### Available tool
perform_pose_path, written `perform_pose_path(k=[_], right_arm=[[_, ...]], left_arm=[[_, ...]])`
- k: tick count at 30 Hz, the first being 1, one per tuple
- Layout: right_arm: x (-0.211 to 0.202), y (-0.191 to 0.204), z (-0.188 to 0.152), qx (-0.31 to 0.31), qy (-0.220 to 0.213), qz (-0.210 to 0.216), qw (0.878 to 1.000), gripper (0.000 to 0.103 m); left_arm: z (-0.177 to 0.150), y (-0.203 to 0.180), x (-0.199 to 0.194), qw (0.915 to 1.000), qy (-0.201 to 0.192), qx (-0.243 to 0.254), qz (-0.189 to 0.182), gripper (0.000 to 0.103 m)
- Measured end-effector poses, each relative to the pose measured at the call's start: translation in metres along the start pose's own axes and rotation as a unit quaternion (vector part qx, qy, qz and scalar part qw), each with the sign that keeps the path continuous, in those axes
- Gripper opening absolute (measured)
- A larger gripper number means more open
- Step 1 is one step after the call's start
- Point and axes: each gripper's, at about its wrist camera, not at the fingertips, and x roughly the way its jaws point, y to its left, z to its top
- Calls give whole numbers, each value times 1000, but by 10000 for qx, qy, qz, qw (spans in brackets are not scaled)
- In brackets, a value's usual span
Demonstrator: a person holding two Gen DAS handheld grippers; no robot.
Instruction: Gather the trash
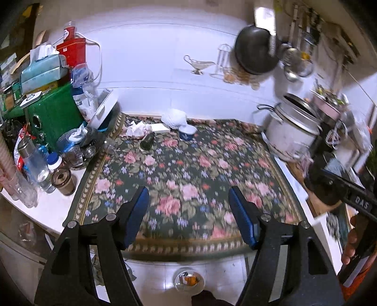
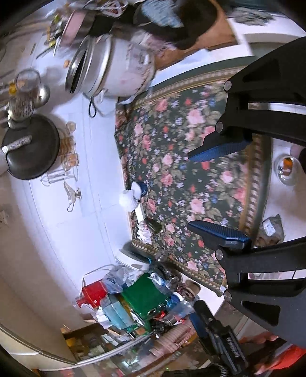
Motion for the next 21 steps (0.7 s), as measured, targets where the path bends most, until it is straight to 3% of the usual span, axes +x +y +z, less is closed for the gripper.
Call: perform_pose_path(k=[4,7,13,18,21], right_arm=[[26,-11,24,-295,148,314,9990,50],[47,-17,37,-465,207,305,9982,51],[95,-27,58,-277,519,549,9968,51],[140,-29,76,-45,630,363,9973,51],[170,-29,87,226,717,202,9970,51]], left_arm=[[20,7,32,9991,20,-329,272,71],[32,14,57,9976,71,-514,464,71],[53,35,101,9953,269,-615,695,71],[75,63,145,9954,422,-564,644,71],[90,85,179,9963,566,-502,402,71]])
